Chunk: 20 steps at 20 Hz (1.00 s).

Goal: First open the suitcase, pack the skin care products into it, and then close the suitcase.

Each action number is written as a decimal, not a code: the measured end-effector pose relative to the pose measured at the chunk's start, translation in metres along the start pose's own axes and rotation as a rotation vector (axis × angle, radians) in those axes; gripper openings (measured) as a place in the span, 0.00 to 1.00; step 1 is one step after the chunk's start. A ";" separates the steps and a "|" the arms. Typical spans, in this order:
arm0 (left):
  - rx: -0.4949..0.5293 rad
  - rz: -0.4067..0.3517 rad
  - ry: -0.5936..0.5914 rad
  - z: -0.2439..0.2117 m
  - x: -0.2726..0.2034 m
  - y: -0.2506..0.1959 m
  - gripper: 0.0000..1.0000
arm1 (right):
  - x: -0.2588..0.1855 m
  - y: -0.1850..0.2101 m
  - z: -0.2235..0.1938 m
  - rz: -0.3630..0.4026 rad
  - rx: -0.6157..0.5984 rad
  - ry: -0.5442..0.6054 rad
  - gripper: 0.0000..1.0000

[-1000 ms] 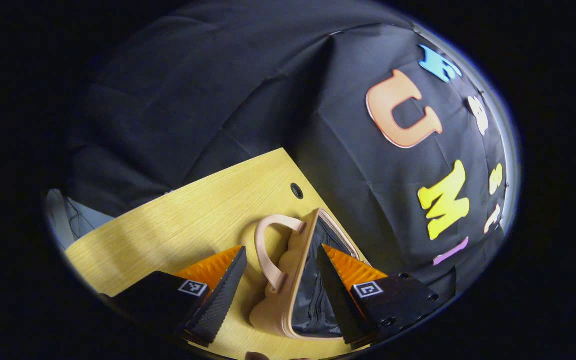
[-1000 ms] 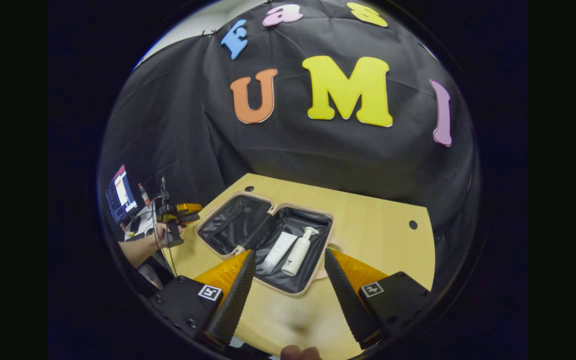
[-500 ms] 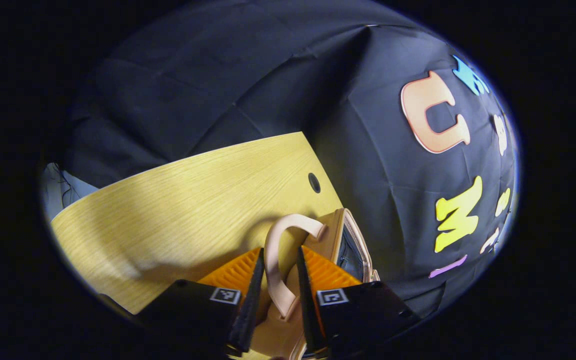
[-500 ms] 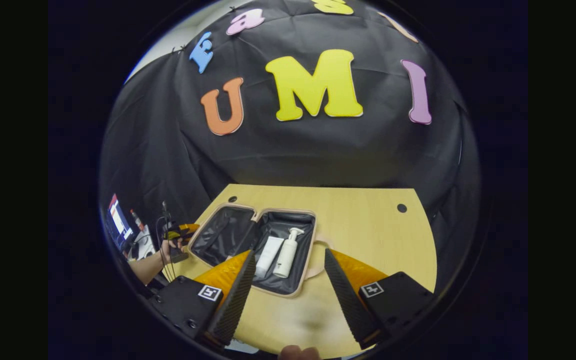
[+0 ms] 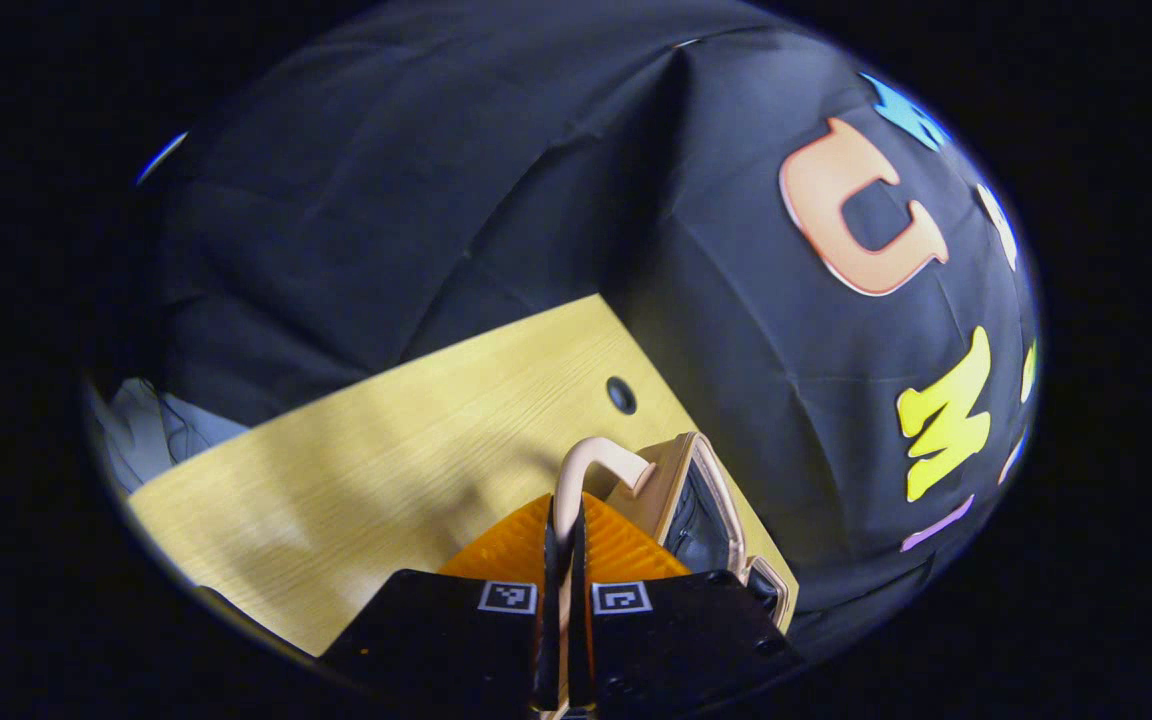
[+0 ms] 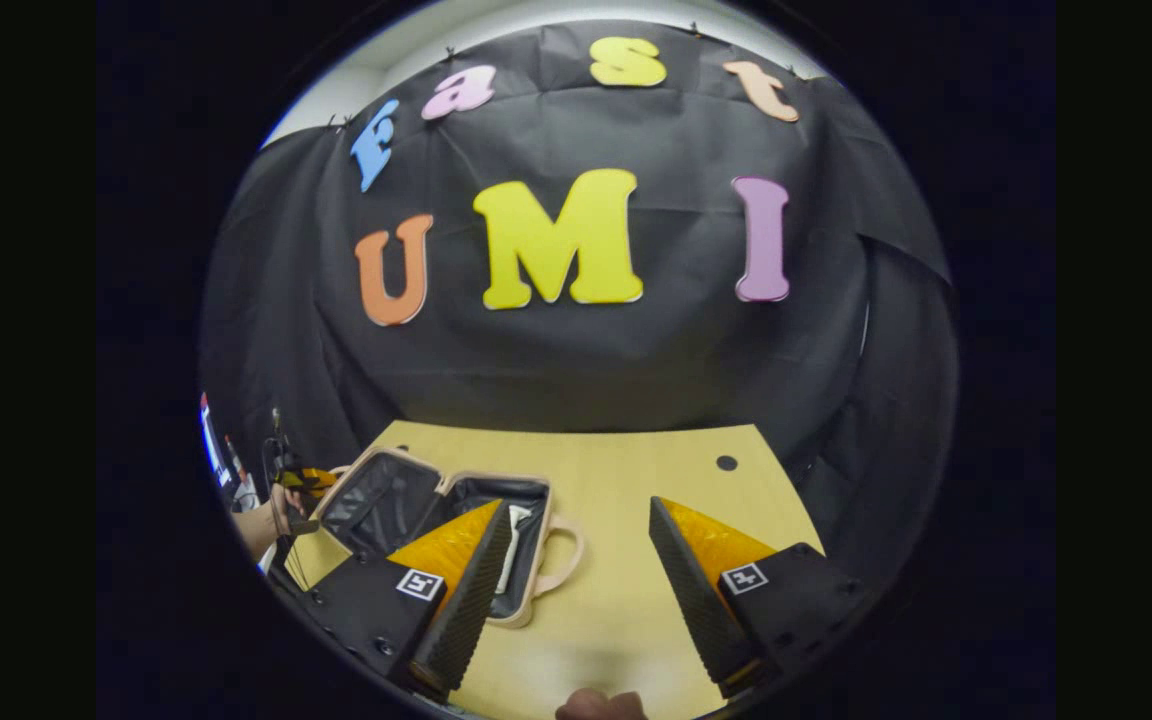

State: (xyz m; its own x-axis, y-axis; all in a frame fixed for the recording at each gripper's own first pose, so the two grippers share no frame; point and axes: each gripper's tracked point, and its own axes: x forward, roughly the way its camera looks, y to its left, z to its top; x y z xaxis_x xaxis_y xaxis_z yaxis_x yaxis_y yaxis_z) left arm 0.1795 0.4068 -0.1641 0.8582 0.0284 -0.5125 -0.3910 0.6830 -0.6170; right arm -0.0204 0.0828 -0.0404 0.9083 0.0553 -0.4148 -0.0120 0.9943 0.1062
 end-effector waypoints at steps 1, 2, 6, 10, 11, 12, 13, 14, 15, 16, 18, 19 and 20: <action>0.047 -0.012 -0.026 0.007 -0.011 -0.020 0.06 | -0.007 -0.009 0.006 -0.012 0.002 -0.024 0.82; 0.104 -0.020 -0.057 0.015 -0.024 -0.042 0.06 | -0.013 -0.017 0.010 -0.026 0.004 -0.048 0.82; 0.337 -0.104 -0.177 0.021 -0.070 -0.146 0.06 | -0.044 -0.056 0.030 -0.080 0.008 -0.145 0.82; 0.534 -0.197 -0.236 -0.026 -0.126 -0.250 0.06 | -0.075 -0.090 0.028 -0.145 0.005 -0.195 0.82; 0.578 -0.236 -0.237 -0.056 -0.132 -0.284 0.06 | -0.088 -0.107 0.024 -0.182 0.000 -0.200 0.82; 0.607 -0.257 -0.232 -0.076 -0.137 -0.302 0.06 | -0.093 -0.115 0.022 -0.201 -0.006 -0.205 0.82; 0.641 -0.267 -0.245 -0.094 -0.144 -0.316 0.06 | -0.101 -0.124 0.021 -0.226 -0.014 -0.212 0.82; 0.667 -0.267 -0.262 -0.111 -0.146 -0.330 0.06 | -0.104 -0.135 0.023 -0.248 -0.017 -0.218 0.82; 0.693 -0.270 -0.266 -0.131 -0.145 -0.342 0.06 | -0.109 -0.144 0.023 -0.268 -0.017 -0.220 0.82; 0.718 -0.282 -0.260 -0.151 -0.144 -0.351 0.06 | -0.115 -0.152 0.019 -0.285 -0.012 -0.220 0.82; 0.788 -0.307 -0.237 -0.193 -0.130 -0.368 0.06 | -0.129 -0.170 0.015 -0.322 -0.008 -0.219 0.82; 0.822 -0.310 -0.232 -0.211 -0.121 -0.374 0.06 | -0.137 -0.181 0.012 -0.346 -0.008 -0.219 0.82; 0.849 -0.315 -0.222 -0.230 -0.112 -0.379 0.06 | -0.142 -0.190 0.010 -0.365 -0.007 -0.214 0.82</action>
State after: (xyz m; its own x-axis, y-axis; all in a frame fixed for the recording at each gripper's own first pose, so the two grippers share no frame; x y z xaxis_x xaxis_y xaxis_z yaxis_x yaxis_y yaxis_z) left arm 0.1557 -0.0230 -0.0100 0.9617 -0.1694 -0.2157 0.1691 0.9854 -0.0198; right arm -0.1431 -0.1152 0.0070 0.9197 -0.3206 -0.2266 0.3248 0.9456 -0.0196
